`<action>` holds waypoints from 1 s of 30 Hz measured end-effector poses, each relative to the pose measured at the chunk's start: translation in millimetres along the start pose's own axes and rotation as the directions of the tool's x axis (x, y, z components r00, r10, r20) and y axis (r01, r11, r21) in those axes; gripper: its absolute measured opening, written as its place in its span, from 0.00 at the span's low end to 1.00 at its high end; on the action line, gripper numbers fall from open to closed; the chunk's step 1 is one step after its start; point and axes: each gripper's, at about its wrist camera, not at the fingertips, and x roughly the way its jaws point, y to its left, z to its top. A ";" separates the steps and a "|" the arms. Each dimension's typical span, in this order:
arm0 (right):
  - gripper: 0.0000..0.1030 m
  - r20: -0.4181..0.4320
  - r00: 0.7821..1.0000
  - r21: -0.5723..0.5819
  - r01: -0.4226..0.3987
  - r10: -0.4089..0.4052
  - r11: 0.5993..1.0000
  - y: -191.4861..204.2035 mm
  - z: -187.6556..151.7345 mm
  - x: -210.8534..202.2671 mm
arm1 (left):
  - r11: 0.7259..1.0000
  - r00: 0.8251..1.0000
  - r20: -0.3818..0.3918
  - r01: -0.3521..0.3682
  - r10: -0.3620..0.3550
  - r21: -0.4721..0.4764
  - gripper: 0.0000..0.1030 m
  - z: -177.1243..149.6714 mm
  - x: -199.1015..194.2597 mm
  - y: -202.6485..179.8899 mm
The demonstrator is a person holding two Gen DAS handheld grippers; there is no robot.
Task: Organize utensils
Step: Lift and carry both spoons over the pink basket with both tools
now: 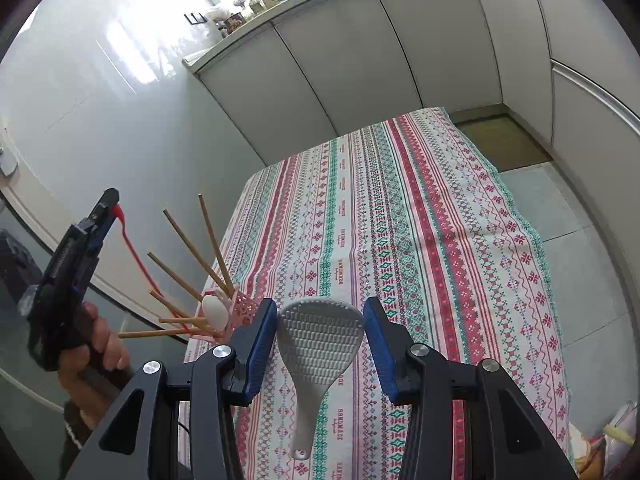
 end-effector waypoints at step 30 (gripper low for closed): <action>0.44 0.018 0.999 -0.023 -0.049 0.050 0.999 8.0 -3.4 -19.8 | 0.999 0.984 -0.170 -0.049 0.050 0.013 0.48 -42.8 44.3 26.5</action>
